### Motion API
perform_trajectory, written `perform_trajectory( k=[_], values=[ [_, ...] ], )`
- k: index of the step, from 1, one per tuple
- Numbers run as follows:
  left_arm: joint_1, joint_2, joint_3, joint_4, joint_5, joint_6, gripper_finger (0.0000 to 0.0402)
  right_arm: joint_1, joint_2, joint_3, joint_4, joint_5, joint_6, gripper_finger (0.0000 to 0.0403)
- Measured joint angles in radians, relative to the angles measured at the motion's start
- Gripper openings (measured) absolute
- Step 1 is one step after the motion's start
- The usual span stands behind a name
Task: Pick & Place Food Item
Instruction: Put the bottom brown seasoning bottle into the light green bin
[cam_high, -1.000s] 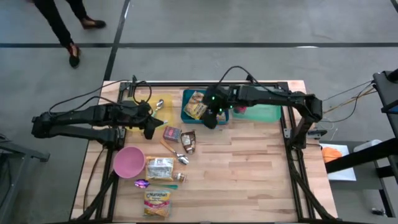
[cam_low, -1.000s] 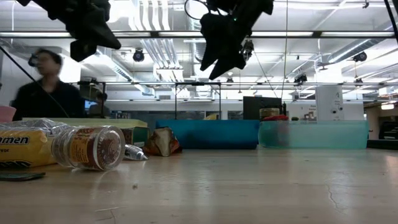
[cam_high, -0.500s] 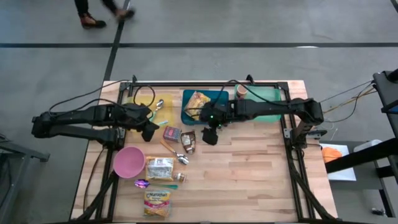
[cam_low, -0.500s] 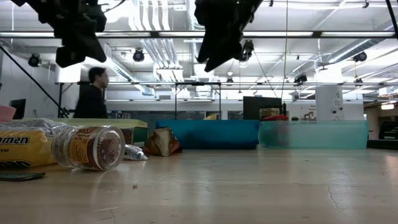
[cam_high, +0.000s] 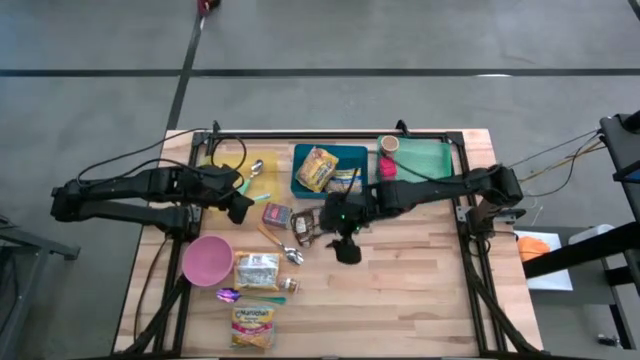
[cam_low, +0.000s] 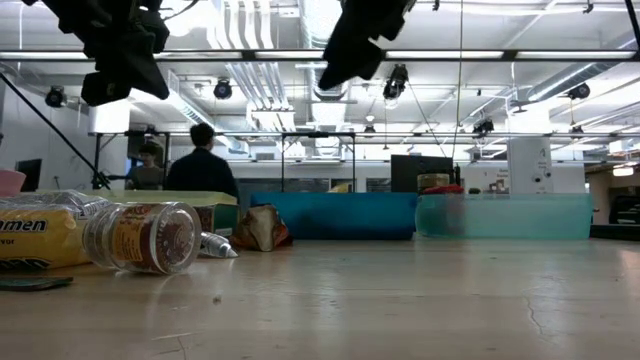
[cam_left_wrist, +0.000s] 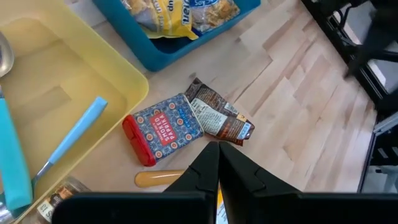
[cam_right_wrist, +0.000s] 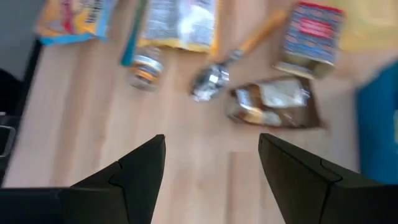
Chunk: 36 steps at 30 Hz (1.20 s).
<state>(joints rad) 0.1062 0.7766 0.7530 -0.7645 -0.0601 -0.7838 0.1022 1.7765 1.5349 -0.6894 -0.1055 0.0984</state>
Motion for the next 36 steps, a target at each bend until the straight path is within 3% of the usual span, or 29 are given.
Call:
perform_trajectory(
  k=[4, 16, 25, 36],
  values=[
    [0.0, 0.0, 0.0, 0.0, 0.0, -0.009, 0.0017, 0.06, 0.03, 0.0, 0.082, 0.031, 0.047, 0.0256],
    [0.001, 0.0, -0.005, 0.003, 0.033, -0.121, 0.0017, 0.213, 0.145, 0.004, 0.269, 0.363, 0.131, 0.0256],
    [0.002, 0.006, -0.005, 0.005, 0.027, -0.154, 0.0017, 0.237, 0.234, 0.06, 0.326, 0.397, 0.217, 0.0256],
    [0.002, 0.007, -0.005, 0.01, 0.03, -0.216, 0.0017, 0.24, 0.235, 0.078, 0.334, 0.423, 0.19, 0.0256]
  ],
)
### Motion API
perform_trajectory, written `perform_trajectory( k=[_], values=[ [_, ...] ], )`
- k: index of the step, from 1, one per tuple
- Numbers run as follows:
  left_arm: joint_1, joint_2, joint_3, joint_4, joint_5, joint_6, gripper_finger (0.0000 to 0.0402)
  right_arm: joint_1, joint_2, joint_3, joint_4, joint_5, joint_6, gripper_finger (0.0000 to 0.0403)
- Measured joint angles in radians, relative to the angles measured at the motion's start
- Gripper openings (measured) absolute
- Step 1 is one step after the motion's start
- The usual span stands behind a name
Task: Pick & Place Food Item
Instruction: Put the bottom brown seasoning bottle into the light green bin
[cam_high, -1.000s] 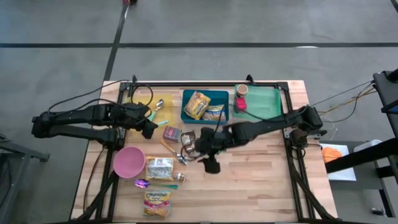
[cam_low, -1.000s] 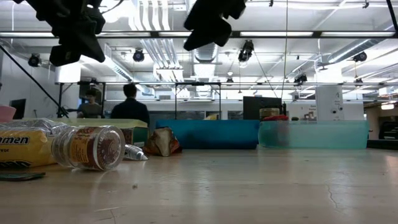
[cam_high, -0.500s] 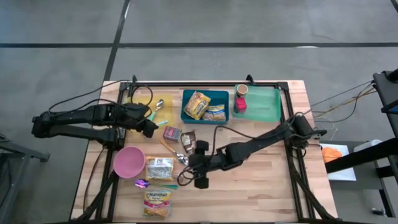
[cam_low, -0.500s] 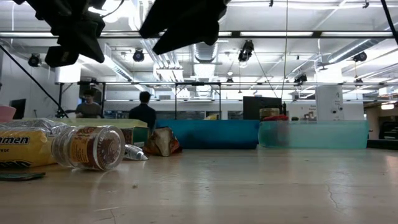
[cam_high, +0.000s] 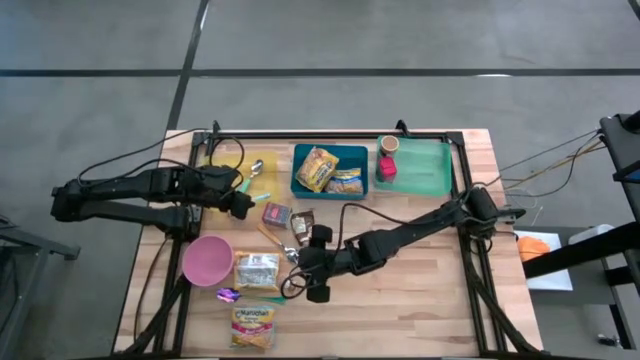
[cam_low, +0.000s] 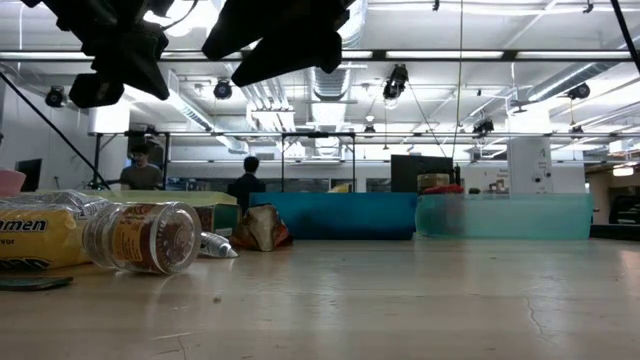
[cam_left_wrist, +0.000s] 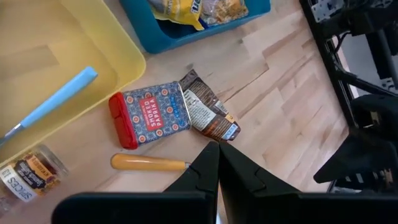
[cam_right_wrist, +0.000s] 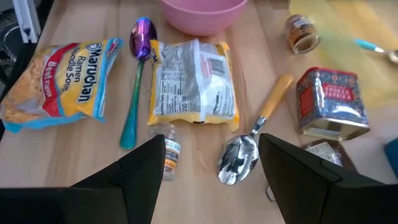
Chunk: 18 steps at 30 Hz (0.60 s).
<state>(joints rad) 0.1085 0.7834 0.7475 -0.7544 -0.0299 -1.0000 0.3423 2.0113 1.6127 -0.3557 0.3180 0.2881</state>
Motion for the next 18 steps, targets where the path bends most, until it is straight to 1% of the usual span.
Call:
perform_trajectory(
  k=[5, 8, 11, 15, 18],
  values=[
    [0.0, 0.009, -0.002, -0.02, 0.053, 0.053, 0.0022, 0.006, 0.002, -0.001, -0.003, -0.002, -0.011, 0.0256],
    [0.0, 0.037, -0.002, -0.041, 0.106, 0.099, 0.0049, 0.005, 0.002, -0.001, -0.003, -0.001, -0.027, 0.0256],
    [0.0, 0.075, -0.002, -0.036, 0.171, 0.134, 0.01, 0.004, 0.002, -0.002, -0.003, -0.001, -0.035, 0.0256],
    [0.001, 0.12, -0.002, -0.042, 0.188, 0.138, 0.0183, 0.005, 0.002, -0.002, -0.004, -0.004, -0.035, 0.0256],
    [0.0, 0.125, -0.002, -0.045, 0.197, 0.137, 0.0233, 0.006, 0.009, -0.009, -0.008, -0.014, -0.01, 0.0256]
  ],
)
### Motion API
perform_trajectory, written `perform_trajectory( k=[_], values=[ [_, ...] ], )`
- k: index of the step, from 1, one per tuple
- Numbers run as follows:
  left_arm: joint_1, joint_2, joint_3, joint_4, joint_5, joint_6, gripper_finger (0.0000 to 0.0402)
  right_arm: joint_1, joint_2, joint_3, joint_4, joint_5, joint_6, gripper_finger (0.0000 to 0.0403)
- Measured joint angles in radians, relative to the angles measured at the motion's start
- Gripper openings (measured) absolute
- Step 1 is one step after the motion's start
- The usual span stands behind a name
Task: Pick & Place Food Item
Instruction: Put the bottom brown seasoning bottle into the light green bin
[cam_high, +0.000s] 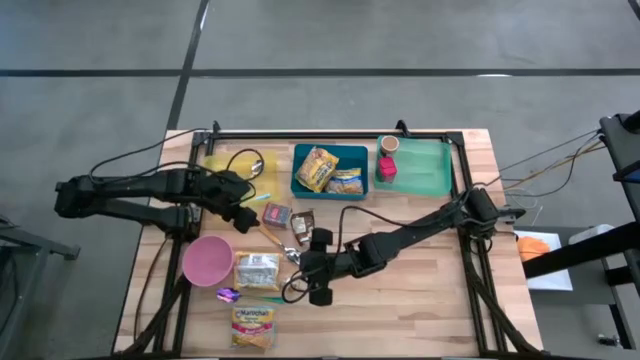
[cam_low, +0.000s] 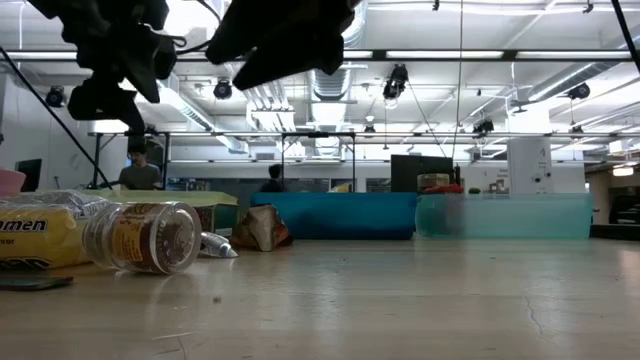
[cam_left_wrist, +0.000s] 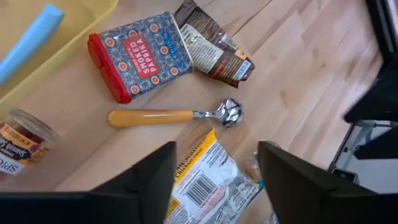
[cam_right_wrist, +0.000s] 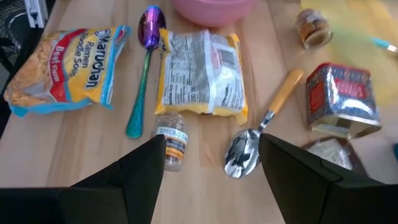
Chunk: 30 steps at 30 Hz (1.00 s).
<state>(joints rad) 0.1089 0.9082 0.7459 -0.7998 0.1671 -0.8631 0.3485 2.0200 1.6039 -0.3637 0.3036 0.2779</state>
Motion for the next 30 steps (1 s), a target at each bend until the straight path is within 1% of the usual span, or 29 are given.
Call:
perform_trajectory(
  k=[2, 5, 13, 19, 21, 23, 25, 27, 30],
  values=[
    [0.0, -0.004, 0.001, 0.001, 0.002, 0.0, 0.0256, 0.003, 0.012, 0.0, -0.012, -0.021, 0.007, 0.0256],
    [0.001, -0.013, 0.001, 0.001, 0.002, -0.002, 0.0275, 0.018, 0.046, 0.006, -0.015, -0.046, 0.012, 0.0256],
    [0.001, -0.012, 0.001, 0.002, 0.01, -0.008, 0.0279, 0.044, 0.167, 0.113, -0.009, -0.061, 0.02, 0.0256],
    [0.001, -0.012, 0.001, 0.001, 0.031, -0.009, 0.0279, 0.04, 0.219, 0.166, -0.014, -0.073, 0.038, 0.0256],
    [0.001, -0.012, 0.001, 0.002, 0.051, 0.001, 0.0279, 0.04, 0.22, 0.174, -0.03, -0.068, 0.055, 0.0256],
    [-0.004, -0.01, 0.001, 0.015, 0.09, 0.049, 0.0279, 0.04, 0.203, 0.177, -0.062, -0.039, 0.075, 0.0256],
    [-0.029, -0.008, 0.001, 0.076, 0.137, 0.102, 0.0279, 0.04, 0.17, 0.181, -0.107, -0.003, 0.092, 0.0256],
    [-0.077, -0.009, 0.001, 0.151, 0.16, 0.128, 0.0279, 0.04, 0.125, 0.186, -0.164, 0.033, 0.102, 0.0256],
    [-0.171, -0.004, 0.002, 0.267, 0.134, 0.169, 0.0274, 0.035, 0.044, 0.185, -0.253, 0.077, 0.136, 0.0256]
  ],
)
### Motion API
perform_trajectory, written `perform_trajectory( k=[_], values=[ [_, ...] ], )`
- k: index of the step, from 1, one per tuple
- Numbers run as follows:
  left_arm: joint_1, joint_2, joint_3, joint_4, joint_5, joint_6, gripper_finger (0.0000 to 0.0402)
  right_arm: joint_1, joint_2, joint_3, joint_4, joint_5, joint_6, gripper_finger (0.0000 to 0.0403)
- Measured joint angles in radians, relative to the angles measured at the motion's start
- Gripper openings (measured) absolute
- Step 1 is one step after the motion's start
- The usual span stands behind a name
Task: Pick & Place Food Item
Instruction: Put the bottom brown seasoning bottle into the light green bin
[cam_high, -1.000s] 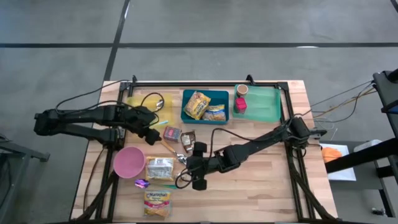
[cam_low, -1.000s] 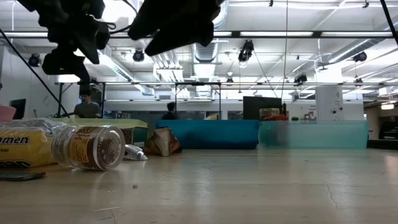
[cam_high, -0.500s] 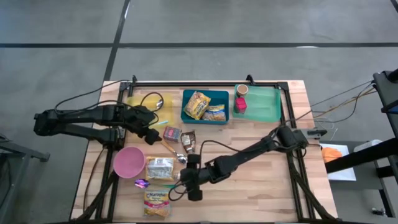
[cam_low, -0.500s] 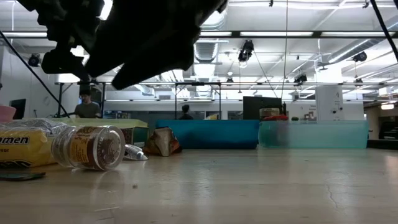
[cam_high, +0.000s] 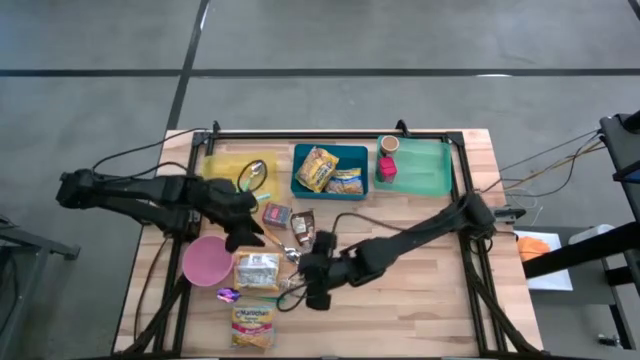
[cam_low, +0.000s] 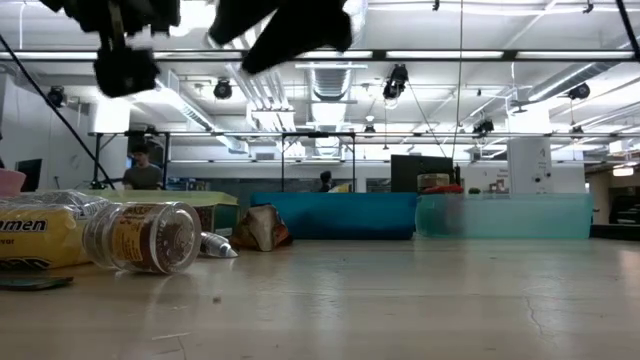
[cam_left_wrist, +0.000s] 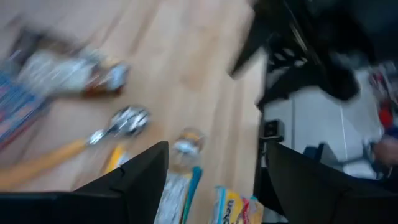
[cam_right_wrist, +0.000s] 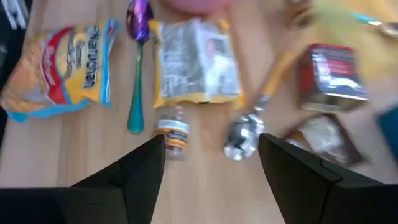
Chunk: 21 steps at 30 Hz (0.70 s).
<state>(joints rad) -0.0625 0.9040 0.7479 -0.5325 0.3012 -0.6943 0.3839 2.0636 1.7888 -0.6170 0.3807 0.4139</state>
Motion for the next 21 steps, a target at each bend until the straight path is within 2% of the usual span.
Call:
perform_trajectory(
  k=[2, 6, 11, 17, 21],
  values=[
    [-0.07, 0.02, 0.005, 0.053, -0.042, 0.039, 0.0266, -0.002, -0.054, -0.015, -0.058, 0.02, 0.039, 0.0256],
    [-0.198, 0.098, 0.045, 0.057, -0.142, 0.168, 0.0245, -0.003, -0.167, -0.043, -0.144, 0.057, 0.103, 0.0256],
    [-0.286, 0.233, 0.081, 0.05, -0.249, 0.345, 0.023, -0.002, -0.306, -0.106, -0.172, 0.102, 0.16, 0.0256],
    [-0.303, 0.379, 0.084, 0.061, -0.276, 0.446, 0.0229, 0.012, -0.454, -0.256, -0.151, 0.121, 0.25, 0.0256],
    [-0.312, 0.445, 0.086, 0.069, -0.243, 0.48, 0.0229, 0.038, -0.529, -0.378, -0.125, 0.121, 0.352, 0.0256]
  ],
)
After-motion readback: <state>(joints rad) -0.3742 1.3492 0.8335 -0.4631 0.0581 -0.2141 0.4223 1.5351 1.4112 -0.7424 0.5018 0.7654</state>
